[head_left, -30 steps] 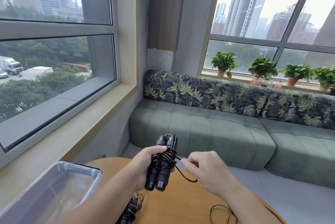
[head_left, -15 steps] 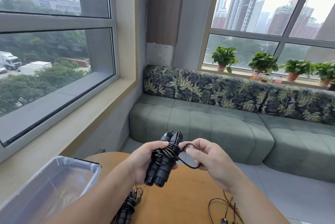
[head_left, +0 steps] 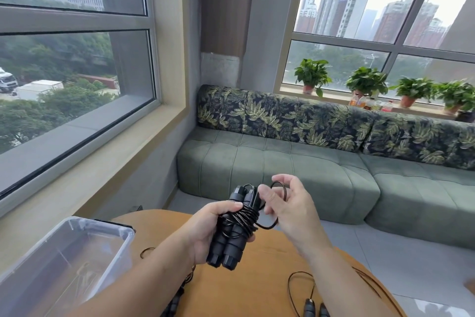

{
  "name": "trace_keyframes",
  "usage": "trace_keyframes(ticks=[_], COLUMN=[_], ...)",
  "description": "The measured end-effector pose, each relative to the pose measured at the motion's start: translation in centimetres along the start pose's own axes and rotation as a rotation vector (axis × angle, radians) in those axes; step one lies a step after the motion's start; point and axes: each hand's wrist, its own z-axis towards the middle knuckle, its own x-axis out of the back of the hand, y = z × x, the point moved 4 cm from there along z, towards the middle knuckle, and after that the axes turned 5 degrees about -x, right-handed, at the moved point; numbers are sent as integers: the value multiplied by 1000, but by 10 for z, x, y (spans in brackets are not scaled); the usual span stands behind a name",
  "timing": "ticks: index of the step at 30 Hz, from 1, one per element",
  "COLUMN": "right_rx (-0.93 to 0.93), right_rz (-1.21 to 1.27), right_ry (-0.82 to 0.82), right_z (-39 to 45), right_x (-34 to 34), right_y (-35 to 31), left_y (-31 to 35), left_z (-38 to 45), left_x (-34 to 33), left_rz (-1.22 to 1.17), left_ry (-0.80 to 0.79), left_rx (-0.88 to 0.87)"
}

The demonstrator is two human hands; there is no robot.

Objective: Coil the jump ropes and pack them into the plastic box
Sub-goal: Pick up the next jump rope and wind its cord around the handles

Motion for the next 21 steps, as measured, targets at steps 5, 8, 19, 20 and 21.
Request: trace_keyframes(ticks=[5,8,19,20,21], right_rx=[205,-39,-325,-280,-216], right_rz=[-548,-316,621,510,358], right_ry=[336,287,-70,-6,59], right_z=[2,11,7,6,5], right_x=[11,16,10,12,15], right_y=[0,8,25,24,24], left_y=[-9,-12,-17,-17,-17], left_z=[1,3,8,8,9], left_x=[-12,-19,-18,-20,-21], left_rz=[64,63,-35,-40,-44], left_ry=[-34,-32,20,21,26], left_rx=[17,15,31,24,13])
